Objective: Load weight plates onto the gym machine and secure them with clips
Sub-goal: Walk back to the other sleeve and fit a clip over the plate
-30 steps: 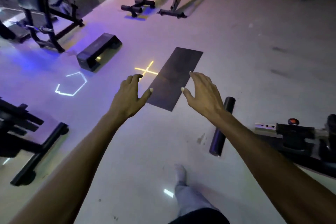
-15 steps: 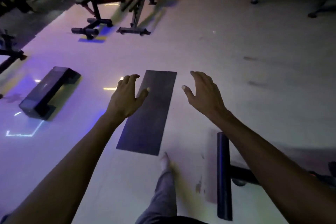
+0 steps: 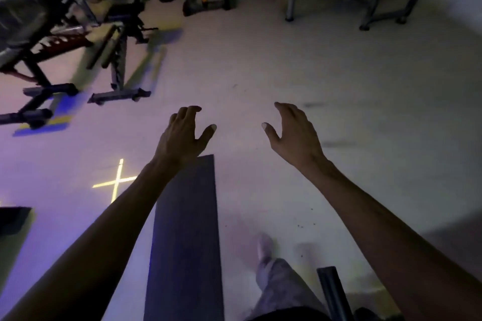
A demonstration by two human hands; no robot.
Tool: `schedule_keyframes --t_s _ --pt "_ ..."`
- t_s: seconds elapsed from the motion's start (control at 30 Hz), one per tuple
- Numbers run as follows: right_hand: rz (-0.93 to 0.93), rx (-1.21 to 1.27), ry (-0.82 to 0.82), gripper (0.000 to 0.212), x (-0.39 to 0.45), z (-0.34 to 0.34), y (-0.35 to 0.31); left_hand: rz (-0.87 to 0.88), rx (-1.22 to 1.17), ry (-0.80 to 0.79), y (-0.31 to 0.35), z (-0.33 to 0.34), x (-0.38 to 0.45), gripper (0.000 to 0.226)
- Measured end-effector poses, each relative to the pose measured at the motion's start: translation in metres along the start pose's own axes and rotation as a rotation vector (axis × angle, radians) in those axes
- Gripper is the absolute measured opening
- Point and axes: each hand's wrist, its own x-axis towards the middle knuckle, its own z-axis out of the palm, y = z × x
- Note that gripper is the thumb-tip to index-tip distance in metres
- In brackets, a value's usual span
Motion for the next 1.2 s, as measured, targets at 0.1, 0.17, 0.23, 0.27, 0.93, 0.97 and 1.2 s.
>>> schedule_keyframes --t_s 0.1,0.17,0.23,0.27,0.93,0.97,1.2 --pt "0.044 -0.031 0.05 0.06 0.08 0.01 0.036 0.069 -0.008 -0.006 0.0 0.021 0.105 0.066" --pt "0.081 -0.045 0.063 0.06 0.134 0.013 0.061 0.111 -0.016 -0.012 0.005 0.036 0.175 0.066" --pt "0.128 -0.058 0.081 0.06 0.189 0.012 0.087 0.137 -0.017 -0.033 0.014 0.051 0.241 0.067" --pt "0.146 -0.057 0.09 0.06 0.218 0.01 0.1 0.157 -0.023 -0.038 0.019 0.058 0.273 0.066" --pt "0.527 -0.255 0.377 0.061 0.664 -0.062 0.349 0.626 -0.174 -0.156 0.195 0.204 0.879 0.061" --pt "0.546 -0.264 0.393 0.061 0.683 -0.069 0.361 0.657 -0.18 -0.167 0.21 0.208 0.91 0.061" --pt "0.682 -0.314 0.508 0.062 0.796 -0.119 0.452 0.827 -0.248 -0.207 0.322 0.25 1.072 0.06"
